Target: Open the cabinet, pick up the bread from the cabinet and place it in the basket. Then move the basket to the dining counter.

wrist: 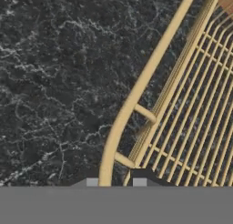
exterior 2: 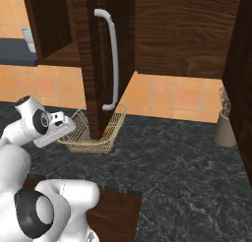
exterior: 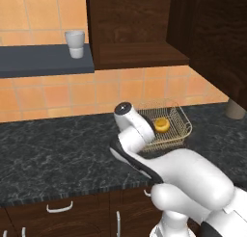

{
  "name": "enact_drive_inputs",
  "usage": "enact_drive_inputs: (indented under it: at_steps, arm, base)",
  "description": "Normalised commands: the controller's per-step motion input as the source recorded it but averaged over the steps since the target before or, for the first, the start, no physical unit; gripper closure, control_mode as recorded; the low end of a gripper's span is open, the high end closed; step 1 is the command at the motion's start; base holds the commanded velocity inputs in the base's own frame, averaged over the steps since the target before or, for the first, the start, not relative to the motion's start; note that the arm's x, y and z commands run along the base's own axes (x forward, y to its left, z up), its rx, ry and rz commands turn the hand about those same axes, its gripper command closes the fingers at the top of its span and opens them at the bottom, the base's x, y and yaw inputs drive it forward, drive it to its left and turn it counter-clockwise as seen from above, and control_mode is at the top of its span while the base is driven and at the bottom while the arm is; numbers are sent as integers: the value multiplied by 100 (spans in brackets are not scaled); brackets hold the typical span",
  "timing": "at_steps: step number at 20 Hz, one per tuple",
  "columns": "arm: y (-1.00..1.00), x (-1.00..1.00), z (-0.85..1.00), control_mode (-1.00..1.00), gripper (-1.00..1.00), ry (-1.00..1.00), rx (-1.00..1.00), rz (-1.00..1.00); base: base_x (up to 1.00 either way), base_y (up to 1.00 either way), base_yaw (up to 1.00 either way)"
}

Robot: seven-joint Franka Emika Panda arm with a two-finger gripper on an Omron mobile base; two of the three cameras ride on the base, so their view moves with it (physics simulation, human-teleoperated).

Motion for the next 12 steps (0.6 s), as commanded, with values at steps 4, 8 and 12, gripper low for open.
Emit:
enact_drive_inputs:
  at_steps: [4,8,12]
  arm:
    - [21,-100,100,-100,100,0,6,6]
    - [7,-81,100,-100,100,-2,10,2]
    - [0,-42,99,-100,100,-8,10,1]
  base:
    - [0,0,0]
    - [0,0,0]
    - [0,0,0]
